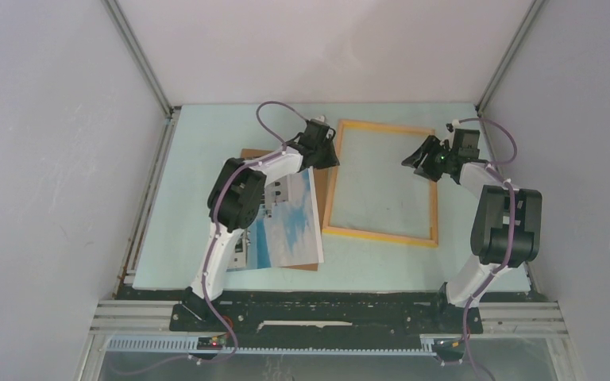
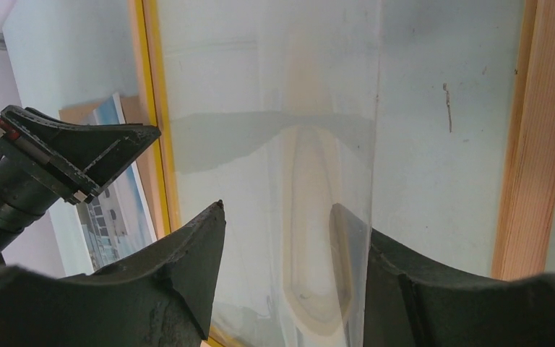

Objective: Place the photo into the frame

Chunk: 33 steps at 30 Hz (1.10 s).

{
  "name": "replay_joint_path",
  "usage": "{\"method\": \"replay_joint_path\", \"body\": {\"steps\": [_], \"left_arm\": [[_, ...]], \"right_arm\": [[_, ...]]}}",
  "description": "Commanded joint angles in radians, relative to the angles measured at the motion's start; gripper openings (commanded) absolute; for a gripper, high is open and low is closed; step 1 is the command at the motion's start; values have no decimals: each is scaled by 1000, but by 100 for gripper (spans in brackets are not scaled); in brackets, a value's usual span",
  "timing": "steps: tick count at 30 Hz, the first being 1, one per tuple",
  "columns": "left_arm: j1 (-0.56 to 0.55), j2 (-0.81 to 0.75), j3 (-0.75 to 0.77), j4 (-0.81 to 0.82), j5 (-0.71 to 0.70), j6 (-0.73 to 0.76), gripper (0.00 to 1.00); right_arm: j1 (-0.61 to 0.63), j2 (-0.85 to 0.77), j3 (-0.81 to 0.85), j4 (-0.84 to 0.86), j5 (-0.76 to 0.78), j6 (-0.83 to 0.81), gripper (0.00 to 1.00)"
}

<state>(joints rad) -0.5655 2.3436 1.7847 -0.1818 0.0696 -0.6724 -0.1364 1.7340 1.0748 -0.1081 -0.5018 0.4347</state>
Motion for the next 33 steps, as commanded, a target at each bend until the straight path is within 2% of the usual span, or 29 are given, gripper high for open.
{"method": "replay_joint_path", "body": {"steps": [1,7,21,33], "left_arm": [[-39,6,66,-70,-40,40,27],[-49,17,106,-131,-67,47,21],[-113,89,309,-361,-250,112,21],[-125,132,409,-461,-257,144,25]], "right_arm": [[21,3,36,-8,-13,-13,63],[25,-2,36,-6,-7,-11,63],[31,-26,39,-26,5,-15,64],[45,-19,59,-38,12,-15,65]]}}
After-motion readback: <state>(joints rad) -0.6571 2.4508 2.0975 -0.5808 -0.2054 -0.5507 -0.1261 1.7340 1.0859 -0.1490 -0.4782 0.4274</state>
